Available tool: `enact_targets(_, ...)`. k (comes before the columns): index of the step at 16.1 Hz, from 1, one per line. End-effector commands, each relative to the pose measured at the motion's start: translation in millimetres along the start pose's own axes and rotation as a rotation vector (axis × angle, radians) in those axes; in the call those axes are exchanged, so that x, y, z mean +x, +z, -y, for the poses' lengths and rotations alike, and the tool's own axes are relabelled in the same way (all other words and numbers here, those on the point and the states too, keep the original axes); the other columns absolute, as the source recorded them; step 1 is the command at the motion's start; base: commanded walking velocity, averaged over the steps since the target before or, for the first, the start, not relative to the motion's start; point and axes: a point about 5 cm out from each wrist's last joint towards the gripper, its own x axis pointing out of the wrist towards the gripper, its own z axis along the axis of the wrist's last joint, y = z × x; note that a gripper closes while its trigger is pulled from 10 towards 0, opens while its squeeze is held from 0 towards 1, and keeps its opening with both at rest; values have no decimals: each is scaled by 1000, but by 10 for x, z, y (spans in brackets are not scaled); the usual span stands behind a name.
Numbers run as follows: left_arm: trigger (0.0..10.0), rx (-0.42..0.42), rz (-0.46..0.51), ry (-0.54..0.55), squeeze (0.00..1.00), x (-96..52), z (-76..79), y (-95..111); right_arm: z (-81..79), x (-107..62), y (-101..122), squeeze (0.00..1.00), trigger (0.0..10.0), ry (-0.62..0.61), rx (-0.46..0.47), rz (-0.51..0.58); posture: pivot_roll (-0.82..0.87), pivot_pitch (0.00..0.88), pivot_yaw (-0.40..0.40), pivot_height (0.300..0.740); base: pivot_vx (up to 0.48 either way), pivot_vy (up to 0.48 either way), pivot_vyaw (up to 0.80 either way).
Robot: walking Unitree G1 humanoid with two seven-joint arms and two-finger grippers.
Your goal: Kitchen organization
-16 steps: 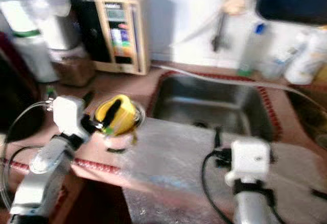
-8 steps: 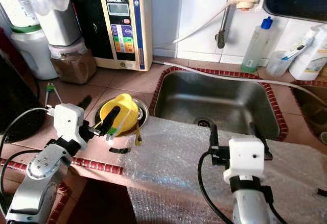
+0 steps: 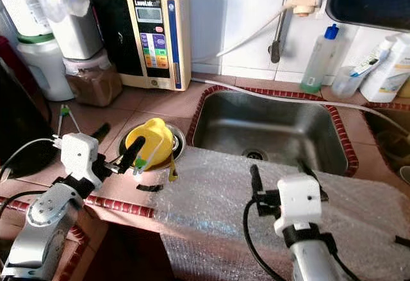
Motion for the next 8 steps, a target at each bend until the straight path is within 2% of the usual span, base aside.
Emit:
enact_targets(1, 10000, -6, -23, -22, 0, -42, -4, -62, 10, 2, -40, 0, 10000, 32, 11, -26, -60, 0, 14, 740, 0, 0, 0)
enact_targets(3, 10000, -29, -23, -28, 0, -41, 12, -78, 7, -23, -47, 0, 10000, 83, 42, -41, -72, 0, 10, 740, 0, 0, 0)
enact_targets(4, 10000, -40, -5, -40, 0, -12, 38, -49, -11, -54, -8, 0, 10000, 134, 113, -34, -82, 0, 12, 740, 0, 0, 0)
enact_targets(8, 10000, -43, -13, -66, 0, -29, 23, -49, -106, -174, -18, 0, 10000, 278, 249, -69, -72, 0, 24, 740, 0, 0, 0)
